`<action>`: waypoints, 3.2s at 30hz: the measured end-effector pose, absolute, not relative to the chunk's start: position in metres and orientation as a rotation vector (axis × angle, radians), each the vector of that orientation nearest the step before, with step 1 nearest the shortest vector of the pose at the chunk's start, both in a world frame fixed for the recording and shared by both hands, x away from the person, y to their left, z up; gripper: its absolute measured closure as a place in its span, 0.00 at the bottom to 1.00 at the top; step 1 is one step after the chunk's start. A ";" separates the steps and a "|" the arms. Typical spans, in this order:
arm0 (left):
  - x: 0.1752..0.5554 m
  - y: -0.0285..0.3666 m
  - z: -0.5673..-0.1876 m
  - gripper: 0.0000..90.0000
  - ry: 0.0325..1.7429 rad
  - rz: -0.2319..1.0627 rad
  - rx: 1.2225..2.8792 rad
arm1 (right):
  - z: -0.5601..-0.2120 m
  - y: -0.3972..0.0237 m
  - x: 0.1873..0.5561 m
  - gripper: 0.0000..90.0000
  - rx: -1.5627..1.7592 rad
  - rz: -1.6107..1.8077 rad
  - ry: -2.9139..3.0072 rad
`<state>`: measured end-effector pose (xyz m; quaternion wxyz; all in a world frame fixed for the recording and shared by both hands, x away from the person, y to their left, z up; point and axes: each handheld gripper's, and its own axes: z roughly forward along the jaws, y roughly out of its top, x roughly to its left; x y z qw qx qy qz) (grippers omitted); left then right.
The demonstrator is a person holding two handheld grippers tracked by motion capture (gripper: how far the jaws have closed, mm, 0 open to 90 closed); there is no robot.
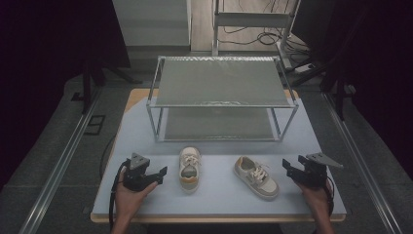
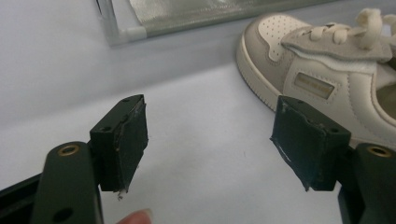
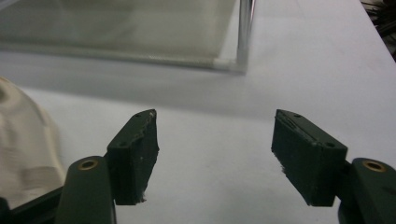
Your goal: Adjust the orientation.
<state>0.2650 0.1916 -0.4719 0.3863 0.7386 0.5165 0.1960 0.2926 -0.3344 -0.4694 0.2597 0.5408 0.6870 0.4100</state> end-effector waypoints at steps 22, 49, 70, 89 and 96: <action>0.259 0.175 -0.472 0.37 1.268 0.409 1.962 | -0.430 -0.252 0.259 0.96 1.059 1.379 2.149; 0.255 0.176 -0.465 0.36 1.223 0.369 1.957 | -0.453 -0.132 0.259 0.99 0.861 1.370 2.449; 0.254 0.185 -0.465 0.35 1.251 0.366 1.937 | -0.482 -0.070 0.270 1.00 0.776 1.262 2.591; 0.254 0.202 -0.464 0.35 1.298 0.374 1.895 | -0.481 -0.066 0.267 0.99 0.758 1.295 2.567; 0.256 0.202 -0.465 0.34 1.302 0.378 1.894 | -0.468 -0.105 0.261 0.99 0.839 1.322 2.482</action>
